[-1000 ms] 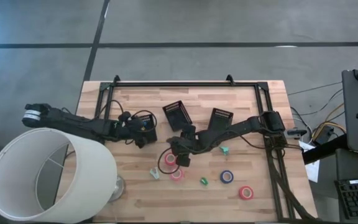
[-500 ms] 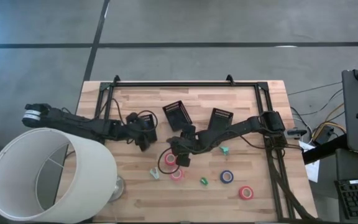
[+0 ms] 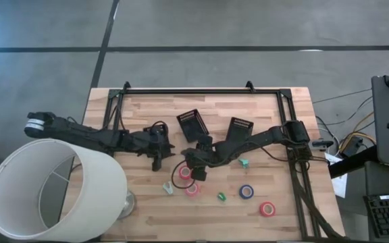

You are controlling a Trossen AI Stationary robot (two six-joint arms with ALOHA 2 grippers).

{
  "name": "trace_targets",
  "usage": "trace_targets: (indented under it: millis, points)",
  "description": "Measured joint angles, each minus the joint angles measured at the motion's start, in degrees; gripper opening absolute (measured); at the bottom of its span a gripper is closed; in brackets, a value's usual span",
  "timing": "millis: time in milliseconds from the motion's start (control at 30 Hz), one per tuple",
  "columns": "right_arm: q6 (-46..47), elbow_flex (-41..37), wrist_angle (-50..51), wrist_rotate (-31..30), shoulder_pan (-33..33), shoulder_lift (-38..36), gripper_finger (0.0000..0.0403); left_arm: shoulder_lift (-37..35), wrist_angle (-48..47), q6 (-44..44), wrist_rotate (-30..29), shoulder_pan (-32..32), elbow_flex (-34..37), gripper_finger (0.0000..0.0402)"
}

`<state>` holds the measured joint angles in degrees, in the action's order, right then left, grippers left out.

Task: Pick and place Stapler, Stapler remover, tape
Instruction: Put the black staple remover into the center black bin

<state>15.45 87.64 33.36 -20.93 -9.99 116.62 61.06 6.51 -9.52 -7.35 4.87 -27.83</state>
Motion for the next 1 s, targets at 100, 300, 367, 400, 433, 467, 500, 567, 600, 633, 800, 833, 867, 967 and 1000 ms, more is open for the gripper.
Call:
trace_targets:
  millis: [100,300,367,400,433,467,500,567,600,633,800,833,867,967,1000]
  points:
    - [-0.02,0.0,-2.97,-0.19,0.11,0.02,0.0194,0.0,0.03,0.08,0.0,0.29,0.0,0.0158]
    - [0.46,0.0,-6.8,-0.07,0.3,0.03,0.0194,0.02,0.03,-0.28,0.0,0.52,0.0,0.0158]
    - [2.05,0.0,-6.59,-0.07,0.27,0.04,0.0194,0.01,0.03,-0.95,0.01,0.59,0.0,0.0158]
    - [3.17,0.0,-6.55,-0.07,0.26,0.04,0.0194,0.02,0.02,-1.01,0.02,0.64,0.0,0.0158]
    - [3.89,0.0,-6.57,0.02,0.26,0.04,0.0194,0.0,0.01,-0.94,0.01,0.75,0.0,0.0158]
    - [3.73,0.0,-6.5,0.35,0.26,0.04,0.0194,0.02,0.01,-0.65,0.04,0.88,0.0,0.0158]
    - [2.74,0.0,-6.19,0.99,0.26,0.04,0.0194,0.02,0.01,-0.35,0.06,1.03,0.0,0.0157]
    - [0.32,0.3,-4.0,2.14,0.3,-0.03,0.0194,0.02,-0.01,0.31,0.09,1.3,0.0,0.0156]
    - [0.15,0.53,-2.48,2.38,0.28,-0.21,0.0194,0.02,-0.01,0.33,0.09,1.43,0.0,0.0156]
    - [0.56,0.91,-0.5,2.54,0.27,-0.49,0.0194,0.02,-0.01,0.32,0.09,1.62,0.0,0.0156]
    - [7.22,1.97,12.87,4.28,-0.29,-4.4,0.0194,0.55,0.24,-1.27,0.11,2.32,0.0,0.0155]
    - [8.06,1.68,14.81,4.55,-0.63,-5.44,0.0194,0.99,0.48,-1.54,0.09,2.44,0.0,0.0154]
    - [8.32,0.95,16.38,4.71,-1.03,-6.57,0.0194,1.62,1.07,-1.84,0.09,2.5,0.0,0.0154]
    - [7.63,-2.65,17.07,4.77,-2.52,-9.78,0.0194,4.83,4.29,-3.61,-0.12,2.74,0.0,0.0154]
    - [7.51,-4.13,16.23,4.94,-2.98,-10.86,0.0194,6.37,5.94,-4.13,-0.6,2.77,0.02,0.0154]
